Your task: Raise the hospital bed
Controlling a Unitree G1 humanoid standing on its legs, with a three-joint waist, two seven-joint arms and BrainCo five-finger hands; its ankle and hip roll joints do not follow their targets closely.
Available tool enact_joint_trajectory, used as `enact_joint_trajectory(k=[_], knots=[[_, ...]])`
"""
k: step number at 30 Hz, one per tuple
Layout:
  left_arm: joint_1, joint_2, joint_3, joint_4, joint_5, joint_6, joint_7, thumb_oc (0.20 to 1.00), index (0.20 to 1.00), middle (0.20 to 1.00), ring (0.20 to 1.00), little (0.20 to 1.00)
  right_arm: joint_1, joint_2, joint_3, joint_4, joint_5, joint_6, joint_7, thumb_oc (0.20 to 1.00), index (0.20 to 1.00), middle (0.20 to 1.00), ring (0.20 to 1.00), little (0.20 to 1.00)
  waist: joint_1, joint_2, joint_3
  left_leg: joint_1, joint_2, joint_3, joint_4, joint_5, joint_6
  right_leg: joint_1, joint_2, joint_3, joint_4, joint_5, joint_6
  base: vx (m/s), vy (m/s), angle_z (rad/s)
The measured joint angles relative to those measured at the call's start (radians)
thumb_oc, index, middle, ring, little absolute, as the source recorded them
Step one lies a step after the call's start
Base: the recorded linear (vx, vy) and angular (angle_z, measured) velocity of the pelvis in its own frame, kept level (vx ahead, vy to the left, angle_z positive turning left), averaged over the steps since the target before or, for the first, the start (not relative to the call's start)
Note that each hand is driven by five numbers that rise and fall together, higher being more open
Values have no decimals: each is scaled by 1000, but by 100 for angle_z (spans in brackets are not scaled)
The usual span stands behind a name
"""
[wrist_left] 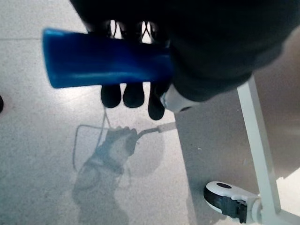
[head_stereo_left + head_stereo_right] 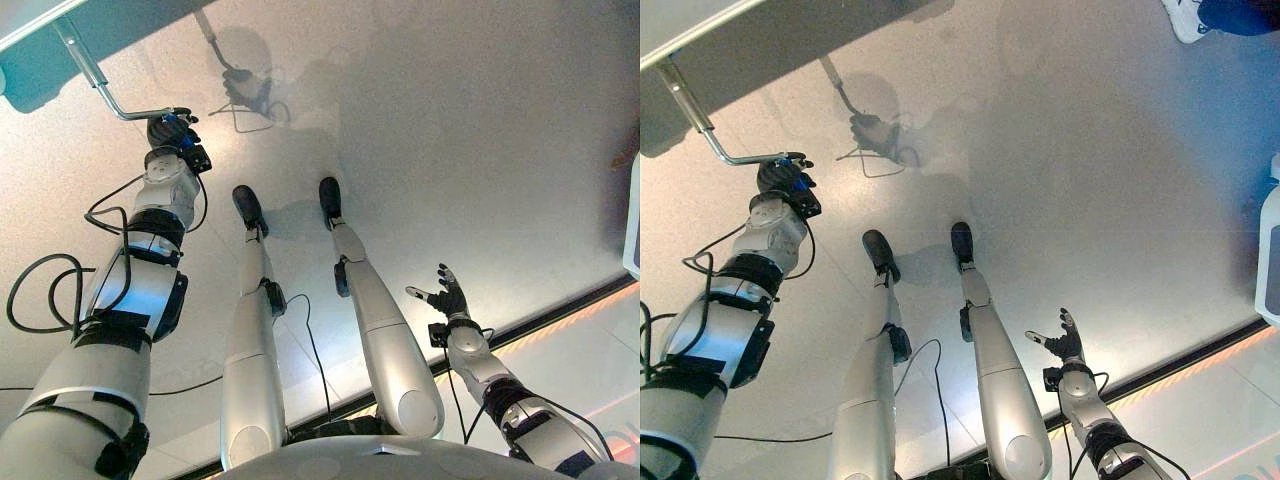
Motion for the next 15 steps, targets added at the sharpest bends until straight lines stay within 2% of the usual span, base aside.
enact_joint_trajectory(k=[15], knots=[[-15,-1,-3,-1,0,-2,1,200,200,200,200,200,0,-1,19,-3,0,-13,0,1000,1000,1000,1000,1000,-1,0,0,-23,2,-8,1,3,-2,-18,1,-9,0,0,0,0,0,0]])
